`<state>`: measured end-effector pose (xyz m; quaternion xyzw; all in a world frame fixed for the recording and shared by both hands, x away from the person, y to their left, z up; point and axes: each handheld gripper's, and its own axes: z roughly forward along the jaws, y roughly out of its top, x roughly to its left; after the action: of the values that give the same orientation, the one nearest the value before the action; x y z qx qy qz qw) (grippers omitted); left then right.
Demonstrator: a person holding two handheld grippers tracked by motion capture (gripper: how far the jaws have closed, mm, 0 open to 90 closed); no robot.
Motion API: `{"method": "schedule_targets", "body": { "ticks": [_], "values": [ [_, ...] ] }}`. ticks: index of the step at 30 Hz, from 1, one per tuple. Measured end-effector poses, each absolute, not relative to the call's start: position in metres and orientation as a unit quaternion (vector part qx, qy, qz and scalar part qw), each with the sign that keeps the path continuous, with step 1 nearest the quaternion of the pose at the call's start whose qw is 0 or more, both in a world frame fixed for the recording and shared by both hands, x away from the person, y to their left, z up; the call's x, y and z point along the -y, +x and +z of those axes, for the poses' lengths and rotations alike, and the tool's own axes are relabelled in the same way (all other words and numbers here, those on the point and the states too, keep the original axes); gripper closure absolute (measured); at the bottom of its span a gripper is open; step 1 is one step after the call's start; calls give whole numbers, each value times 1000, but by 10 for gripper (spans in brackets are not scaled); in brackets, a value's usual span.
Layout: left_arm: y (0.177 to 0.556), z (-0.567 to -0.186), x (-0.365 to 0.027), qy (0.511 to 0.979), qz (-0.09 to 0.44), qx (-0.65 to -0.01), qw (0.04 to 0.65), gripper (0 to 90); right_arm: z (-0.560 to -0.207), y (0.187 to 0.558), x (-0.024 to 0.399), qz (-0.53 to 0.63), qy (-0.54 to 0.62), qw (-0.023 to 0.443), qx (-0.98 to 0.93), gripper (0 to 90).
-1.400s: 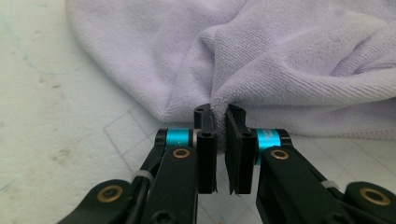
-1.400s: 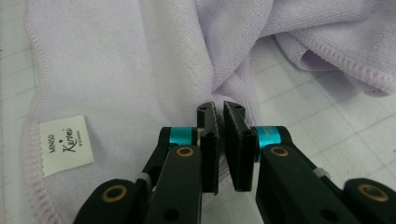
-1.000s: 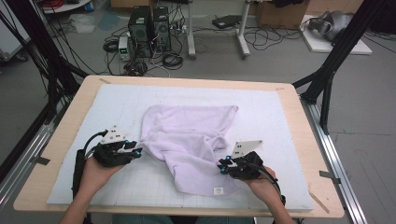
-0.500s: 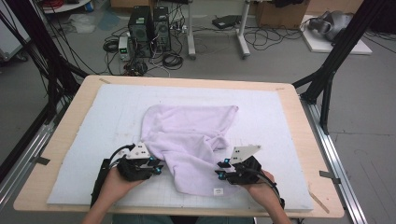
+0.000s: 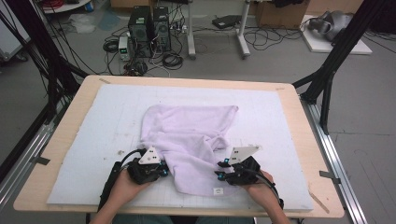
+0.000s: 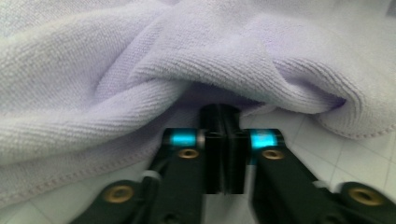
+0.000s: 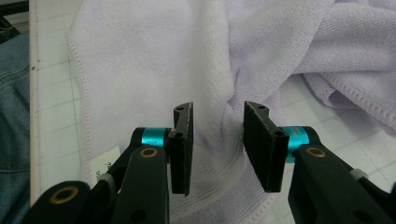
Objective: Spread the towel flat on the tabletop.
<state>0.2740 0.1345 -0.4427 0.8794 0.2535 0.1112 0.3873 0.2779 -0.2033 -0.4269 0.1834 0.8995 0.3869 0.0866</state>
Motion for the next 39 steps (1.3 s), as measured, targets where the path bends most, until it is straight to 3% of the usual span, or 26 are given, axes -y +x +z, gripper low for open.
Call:
{"method": "schedule_targets", "body": {
  "ticks": [8,11,14,16,22,39],
  "values": [
    [273,-439,-138,874,92,-258,402,892,-426,277,204,389,185,87,-898,627],
    [275,-439,-135,872,88,-262,404,735,-426,277,204,388,184,88,-899,624],
    [277,-443,-131,875,89,-264,396,664,-426,277,204,388,183,90,-899,622],
    [277,-443,-129,875,98,-264,394,672,-426,277,204,388,184,90,-899,621],
    [274,-443,-125,878,121,-253,388,895,-427,278,202,386,183,90,-899,617],
    [254,-420,-172,861,121,-269,415,897,-426,278,200,386,178,92,-901,596]
  ]
}}
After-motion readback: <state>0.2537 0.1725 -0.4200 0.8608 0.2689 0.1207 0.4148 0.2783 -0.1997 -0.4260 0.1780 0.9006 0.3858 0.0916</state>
